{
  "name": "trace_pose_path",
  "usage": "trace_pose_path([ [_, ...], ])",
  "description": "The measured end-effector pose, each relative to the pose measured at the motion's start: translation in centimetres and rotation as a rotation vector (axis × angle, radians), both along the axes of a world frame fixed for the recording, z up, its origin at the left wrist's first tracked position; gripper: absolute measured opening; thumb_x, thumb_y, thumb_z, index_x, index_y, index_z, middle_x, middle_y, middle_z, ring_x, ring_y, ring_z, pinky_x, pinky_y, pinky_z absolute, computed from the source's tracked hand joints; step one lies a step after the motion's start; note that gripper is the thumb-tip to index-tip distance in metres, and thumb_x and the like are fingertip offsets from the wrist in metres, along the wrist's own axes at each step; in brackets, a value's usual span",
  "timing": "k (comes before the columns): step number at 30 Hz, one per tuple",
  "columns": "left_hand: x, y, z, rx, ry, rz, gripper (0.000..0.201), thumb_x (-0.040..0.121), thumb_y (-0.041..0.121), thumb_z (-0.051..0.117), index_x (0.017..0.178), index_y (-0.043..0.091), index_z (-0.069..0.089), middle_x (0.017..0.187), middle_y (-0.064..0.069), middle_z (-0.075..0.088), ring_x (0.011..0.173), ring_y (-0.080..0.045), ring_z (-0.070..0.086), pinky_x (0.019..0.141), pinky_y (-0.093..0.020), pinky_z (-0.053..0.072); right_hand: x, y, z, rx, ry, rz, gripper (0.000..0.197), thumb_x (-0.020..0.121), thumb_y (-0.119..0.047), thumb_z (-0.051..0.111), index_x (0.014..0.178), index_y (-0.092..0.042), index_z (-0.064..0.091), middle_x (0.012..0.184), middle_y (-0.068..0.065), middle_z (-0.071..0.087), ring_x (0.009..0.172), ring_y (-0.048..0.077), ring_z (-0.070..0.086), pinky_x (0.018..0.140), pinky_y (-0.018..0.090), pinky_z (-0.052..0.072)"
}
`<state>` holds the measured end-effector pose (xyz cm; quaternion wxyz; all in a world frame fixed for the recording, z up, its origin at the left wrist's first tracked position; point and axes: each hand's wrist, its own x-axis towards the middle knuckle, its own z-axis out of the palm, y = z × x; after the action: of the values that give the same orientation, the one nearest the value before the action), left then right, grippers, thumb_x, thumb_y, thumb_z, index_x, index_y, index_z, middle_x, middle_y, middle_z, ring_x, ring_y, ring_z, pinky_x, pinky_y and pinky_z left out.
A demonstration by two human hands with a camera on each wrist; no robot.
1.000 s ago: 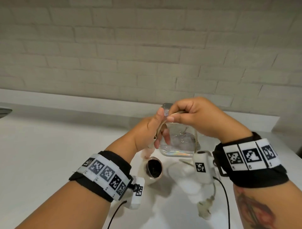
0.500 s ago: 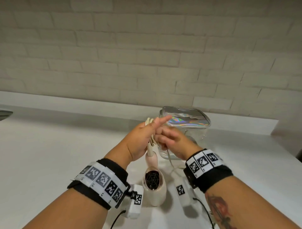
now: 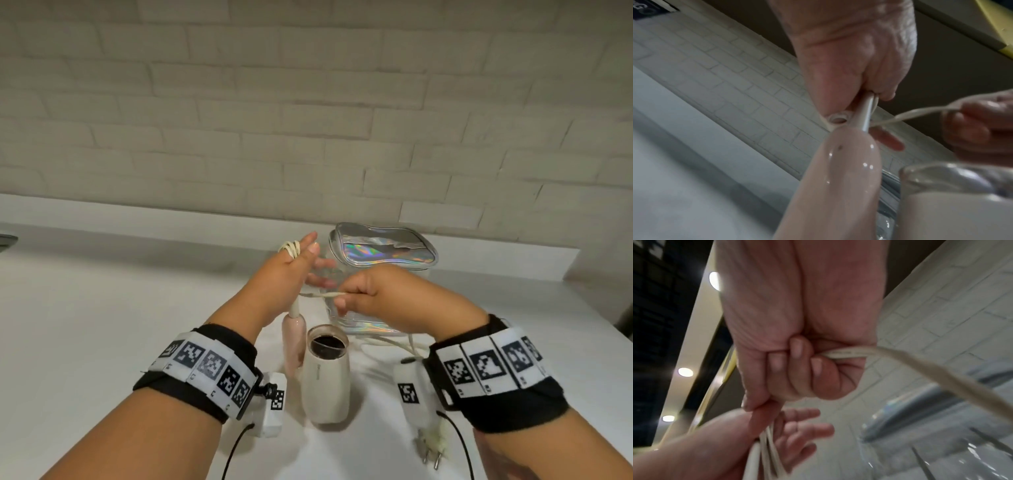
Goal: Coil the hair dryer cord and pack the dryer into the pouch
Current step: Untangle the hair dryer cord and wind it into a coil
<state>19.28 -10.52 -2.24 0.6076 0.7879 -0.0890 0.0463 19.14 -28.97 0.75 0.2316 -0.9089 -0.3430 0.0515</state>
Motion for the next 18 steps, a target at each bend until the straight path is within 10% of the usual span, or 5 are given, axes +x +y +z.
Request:
trace_pose_path([
  [3, -1.1, -0.2, 0.8, 0.135, -0.002, -0.049, 0.054, 0.097, 0.057, 0.019, 0.132, 0.033, 0.052, 0.076, 0.01, 0.074, 0.057, -0.011, 0.063, 0.051, -0.016, 0.043, -0.6, -0.1, 2.7, 0.08, -0.033, 0.021, 0.018, 0.09, -0.03, 0.059, 0.082, -0.018, 0.069, 0.053, -0.031, 0.054, 0.055, -0.009, 0.051, 0.057, 0.011, 0.033],
  [6, -1.6, 0.0, 0.7, 0.173, -0.017, -0.202, 0.077, 0.08, 0.08, 0.011, 0.101, 0.034, 0.069, 0.076, -0.01, 0.074, 0.05, -0.018, 0.056, 0.068, -0.029, 0.049, -0.2, -0.3, 4.8, 0.206, -0.04, 0.026, 0.014, 0.088, -0.028, 0.062, 0.079, -0.021, 0.07, 0.061, -0.025, 0.061, 0.06, -0.008, 0.054, 0.062, 0.011, 0.039],
  [9, -2.0, -0.3, 0.7, 0.139, 0.031, -0.311, 0.049, 0.082, 0.063, 0.042, 0.1, 0.027, 0.072, 0.063, -0.007, 0.07, 0.044, -0.019, 0.047, 0.074, -0.042, 0.05, 0.5, 0.0, 5.4, 0.25, -0.055, 0.048, 0.01, 0.087, -0.027, 0.064, 0.079, -0.024, 0.069, 0.067, -0.014, 0.063, 0.063, -0.002, 0.052, 0.065, 0.018, 0.043],
  [14, -3.0, -0.9, 1.2, 0.113, 0.05, -0.489, 0.037, 0.095, 0.03, 0.043, 0.095, 0.009, 0.074, 0.058, -0.019, 0.062, 0.04, -0.023, 0.041, 0.09, -0.027, 0.052, 2.3, 1.4, 3.9, 0.596, 0.099, 0.03, 0.013, 0.081, -0.021, 0.071, 0.071, -0.017, 0.063, 0.06, 0.003, 0.045, 0.057, 0.019, 0.035, 0.053, 0.025, 0.032],
  [18, -3.2, -1.5, 1.3, 0.03, -0.002, -0.465, 0.05, 0.095, 0.038, 0.035, 0.095, 0.004, 0.072, 0.056, -0.014, 0.059, 0.032, -0.01, 0.04, 0.069, -0.013, 0.048, 3.4, 2.3, 1.2, 0.673, 0.221, -0.009, 0.012, 0.091, -0.019, 0.059, 0.085, -0.01, 0.065, 0.065, -0.002, 0.06, 0.056, 0.018, 0.045, 0.052, 0.026, 0.038],
])
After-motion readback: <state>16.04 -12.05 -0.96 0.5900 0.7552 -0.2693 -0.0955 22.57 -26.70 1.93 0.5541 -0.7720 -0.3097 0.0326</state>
